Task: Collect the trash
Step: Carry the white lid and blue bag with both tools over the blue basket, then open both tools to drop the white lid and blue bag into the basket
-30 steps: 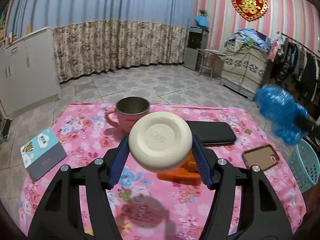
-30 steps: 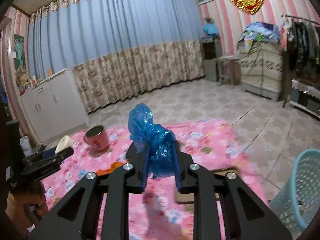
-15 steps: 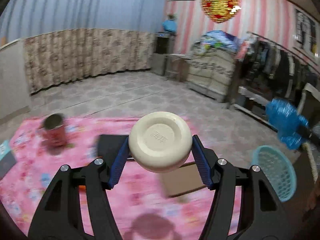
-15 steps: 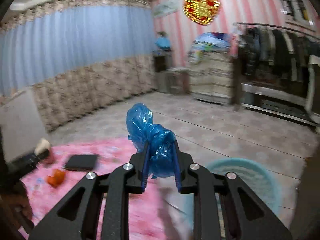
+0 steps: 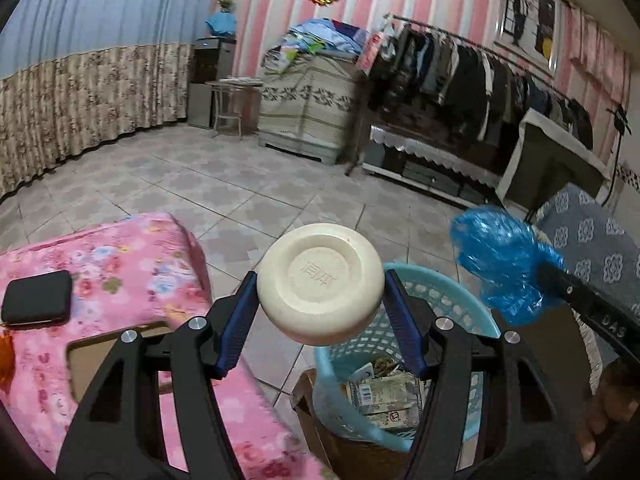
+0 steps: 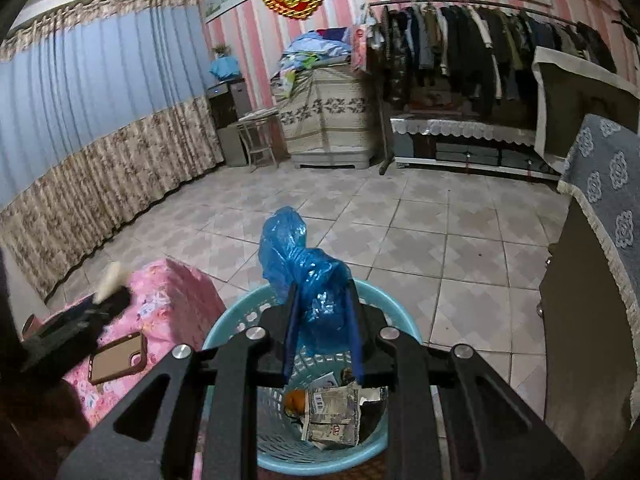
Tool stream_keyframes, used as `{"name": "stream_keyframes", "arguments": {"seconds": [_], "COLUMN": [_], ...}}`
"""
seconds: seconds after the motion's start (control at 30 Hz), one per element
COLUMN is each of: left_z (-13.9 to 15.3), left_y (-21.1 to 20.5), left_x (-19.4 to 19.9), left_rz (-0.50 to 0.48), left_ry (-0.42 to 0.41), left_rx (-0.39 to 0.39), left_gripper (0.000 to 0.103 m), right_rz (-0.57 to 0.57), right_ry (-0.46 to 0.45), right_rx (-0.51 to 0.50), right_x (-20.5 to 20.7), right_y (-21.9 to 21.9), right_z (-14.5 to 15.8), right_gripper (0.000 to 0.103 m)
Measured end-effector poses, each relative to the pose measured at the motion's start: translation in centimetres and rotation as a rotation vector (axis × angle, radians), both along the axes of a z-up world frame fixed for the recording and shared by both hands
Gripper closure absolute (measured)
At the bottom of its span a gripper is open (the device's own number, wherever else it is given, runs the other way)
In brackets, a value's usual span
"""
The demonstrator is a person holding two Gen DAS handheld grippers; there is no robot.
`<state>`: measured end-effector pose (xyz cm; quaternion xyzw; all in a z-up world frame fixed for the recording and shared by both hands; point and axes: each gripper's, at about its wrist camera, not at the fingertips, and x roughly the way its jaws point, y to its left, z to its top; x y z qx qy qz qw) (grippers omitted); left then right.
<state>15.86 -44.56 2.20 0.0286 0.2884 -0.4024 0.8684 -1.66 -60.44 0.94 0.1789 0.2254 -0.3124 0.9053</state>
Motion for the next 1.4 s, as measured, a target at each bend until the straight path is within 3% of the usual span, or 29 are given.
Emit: {"name": "stream_keyframes", "arguments": {"seconds": [0.23, 1.1, 1.17, 1.3, 1.4], "left_z": [-1.0, 0.0, 0.2, 0.2, 0.1], "left_y": [-2.2, -4.8, -5.1, -5.5, -5.5], "left_x": [-0.2, -1.4, -1.6, -2.1, -2.2], "left_rz": [-0.034, -0.104, -0.112, -0.122, -0.119], "left_ry": [-0.003, 0.011, 0.006, 0.003, 0.006], "left_rx": [0.034, 0.042, 0.043, 0.047, 0.044], "left_gripper": [0.042, 0.039, 0.030, 0.029, 0.029], "right_rz": [-0.010, -0.031, -0.037, -0.047, -0.050], "right_ry": [0.004, -0.017, -0.016, -0.028, -0.038], "right_rx": [-0.014, -0.008, -0.004, 0.006, 0.007], "right_x": [-0.2, -0.7, -0.7, -1.0, -1.1], "right_y": [0.3, 0.1, -0.2, -0.7, -0.8], "right_z": [0.2, 0.5, 0.4, 0.3, 0.3], "right_gripper": [0.081, 0.079, 0.076, 0.075, 0.065]}}
